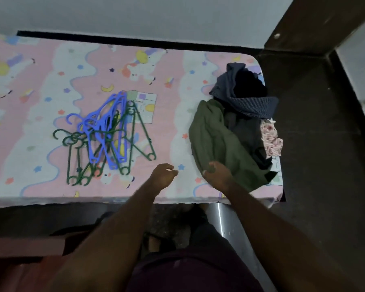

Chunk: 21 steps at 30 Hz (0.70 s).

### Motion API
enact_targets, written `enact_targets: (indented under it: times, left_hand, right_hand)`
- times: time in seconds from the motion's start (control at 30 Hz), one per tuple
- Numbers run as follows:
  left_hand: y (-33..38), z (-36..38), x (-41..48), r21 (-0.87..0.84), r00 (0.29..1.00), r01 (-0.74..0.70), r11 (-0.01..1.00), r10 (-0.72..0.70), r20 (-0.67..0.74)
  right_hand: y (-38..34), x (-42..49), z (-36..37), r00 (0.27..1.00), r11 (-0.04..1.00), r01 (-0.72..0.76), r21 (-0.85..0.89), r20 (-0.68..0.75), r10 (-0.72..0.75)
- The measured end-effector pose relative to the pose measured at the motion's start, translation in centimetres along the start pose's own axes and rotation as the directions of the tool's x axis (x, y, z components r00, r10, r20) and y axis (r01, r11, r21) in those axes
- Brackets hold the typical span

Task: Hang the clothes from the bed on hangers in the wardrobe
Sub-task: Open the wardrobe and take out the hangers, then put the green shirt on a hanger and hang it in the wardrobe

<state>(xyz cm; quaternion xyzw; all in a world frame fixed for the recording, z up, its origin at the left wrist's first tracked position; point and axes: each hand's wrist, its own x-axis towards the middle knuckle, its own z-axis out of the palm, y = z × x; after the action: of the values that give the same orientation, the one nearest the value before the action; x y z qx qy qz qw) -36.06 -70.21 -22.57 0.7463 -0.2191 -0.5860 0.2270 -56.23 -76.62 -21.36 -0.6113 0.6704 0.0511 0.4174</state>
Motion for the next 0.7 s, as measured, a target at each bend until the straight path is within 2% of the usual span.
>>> enact_targets:
  times: [0.2,0.4,0.53,0.7]
  left_hand:
    - [4.6,5.3,2.8,0.076,1.000,0.012,0.997,-0.011,-0.009]
    - [9.1,9.9,5.3,0.167,0.999,0.036,0.985,-0.036,-0.003]
    - [11.7,12.2,6.0,0.177,0.999,0.042,0.983,-0.045,0.011]
    - [13.9,13.8,6.3,0.229,0.999,0.025,0.973,-0.032,0.028]
  right_hand:
    - [3.4,4.8,-4.2,0.999,0.998,-0.030,0.063,-0.033,0.032]
    - [6.4,11.0,-8.4,0.999,0.999,-0.039,0.015,0.002,0.039]
    - [8.5,14.9,-9.5,0.994,0.991,-0.039,-0.124,0.098,0.051]
    - [9.8,17.1,-9.4,0.974,0.991,-0.031,-0.130,0.220,0.060]
